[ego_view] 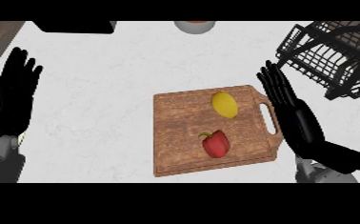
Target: Pick the bell pepper from the cutting board and place it in the tiered basket
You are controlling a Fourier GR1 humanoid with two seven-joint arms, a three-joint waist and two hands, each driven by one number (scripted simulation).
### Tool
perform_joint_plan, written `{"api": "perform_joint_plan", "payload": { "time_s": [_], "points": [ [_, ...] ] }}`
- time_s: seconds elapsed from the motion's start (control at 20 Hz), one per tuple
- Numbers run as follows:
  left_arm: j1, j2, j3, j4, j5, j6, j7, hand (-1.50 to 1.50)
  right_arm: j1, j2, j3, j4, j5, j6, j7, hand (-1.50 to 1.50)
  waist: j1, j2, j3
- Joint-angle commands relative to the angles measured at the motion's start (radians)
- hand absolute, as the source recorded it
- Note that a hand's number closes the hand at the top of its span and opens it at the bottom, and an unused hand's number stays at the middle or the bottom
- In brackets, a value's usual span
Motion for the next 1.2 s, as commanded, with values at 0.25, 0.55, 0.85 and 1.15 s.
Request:
{"api": "perform_joint_plan", "payload": {
  "time_s": [0.25, 0.55, 0.85, 1.15],
  "points": [
    [0.007, -0.063, -0.271, 0.059, -0.111, -0.242, -0.178, 0.00, -0.198, 0.192, 0.299, 0.106, 0.344, -0.204, 0.195, -1.50, -0.003, 0.011, 0.016],
    [0.063, -0.163, -0.333, 0.197, -0.126, -0.297, -0.311, 0.00, -0.256, 0.338, 0.412, 0.345, 0.411, -0.443, 0.044, -1.50, 0.009, 0.009, 0.022],
    [0.054, -0.173, -0.292, 0.259, -0.133, -0.301, -0.359, 0.00, -0.278, 0.245, 0.541, 0.142, 0.782, -0.453, 0.398, -1.50, -0.035, -0.010, 0.019],
    [0.074, -0.134, -0.272, 0.256, -0.126, -0.301, -0.326, 0.00, -0.359, 0.053, 0.603, 0.142, 0.996, -0.188, 0.708, -1.50, -0.072, -0.041, 0.010]
  ]
}}
